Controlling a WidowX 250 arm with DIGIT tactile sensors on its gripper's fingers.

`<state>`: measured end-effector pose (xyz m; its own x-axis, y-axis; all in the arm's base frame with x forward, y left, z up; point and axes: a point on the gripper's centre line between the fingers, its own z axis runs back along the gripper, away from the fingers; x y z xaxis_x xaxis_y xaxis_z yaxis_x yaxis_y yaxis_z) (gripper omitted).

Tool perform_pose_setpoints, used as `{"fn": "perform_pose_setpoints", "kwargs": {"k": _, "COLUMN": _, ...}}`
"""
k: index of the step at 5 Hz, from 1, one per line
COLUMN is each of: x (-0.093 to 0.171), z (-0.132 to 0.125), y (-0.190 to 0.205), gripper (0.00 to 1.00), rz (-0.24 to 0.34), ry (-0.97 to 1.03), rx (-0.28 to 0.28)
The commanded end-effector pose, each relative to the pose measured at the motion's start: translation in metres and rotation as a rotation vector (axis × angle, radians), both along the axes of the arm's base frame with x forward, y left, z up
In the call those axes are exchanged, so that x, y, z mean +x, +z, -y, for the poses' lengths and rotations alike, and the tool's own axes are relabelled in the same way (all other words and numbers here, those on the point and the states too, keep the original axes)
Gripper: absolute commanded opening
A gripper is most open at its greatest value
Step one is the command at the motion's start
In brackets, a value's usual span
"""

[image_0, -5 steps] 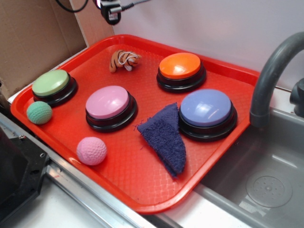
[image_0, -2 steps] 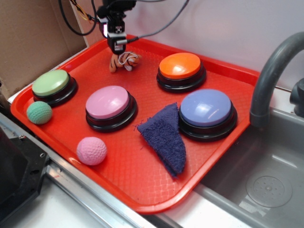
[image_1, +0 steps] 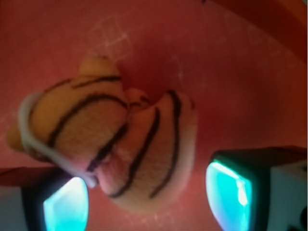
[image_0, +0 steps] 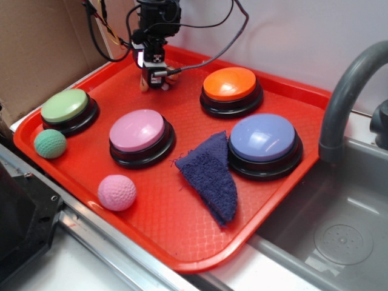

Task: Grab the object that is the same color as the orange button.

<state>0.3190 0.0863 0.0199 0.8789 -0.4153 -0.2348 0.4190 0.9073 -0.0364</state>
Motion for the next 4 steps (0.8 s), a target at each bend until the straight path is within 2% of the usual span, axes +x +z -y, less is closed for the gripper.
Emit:
{"fn": "perform_pose_setpoints", "kwargs": {"k": 1, "x": 0.015, "z": 0.023, "y": -0.004, "gripper": 0.0, "rz": 0.03, "ry": -0.116, "rx": -0.011}}
{"fn": "perform_pose_setpoints", "kwargs": {"k": 3, "x": 0.008, "z": 0.02, "y": 0.012, "gripper": 0.0, "rz": 0.052, "ry": -0.077, "rx": 0.014}}
{"fn": "perform_pose_setpoints", "kwargs": {"k": 4, "x": 0.0, "z": 0.025, "y": 0.032, "gripper": 0.0, "rz": 0.074, "ry": -0.036, "rx": 0.02}}
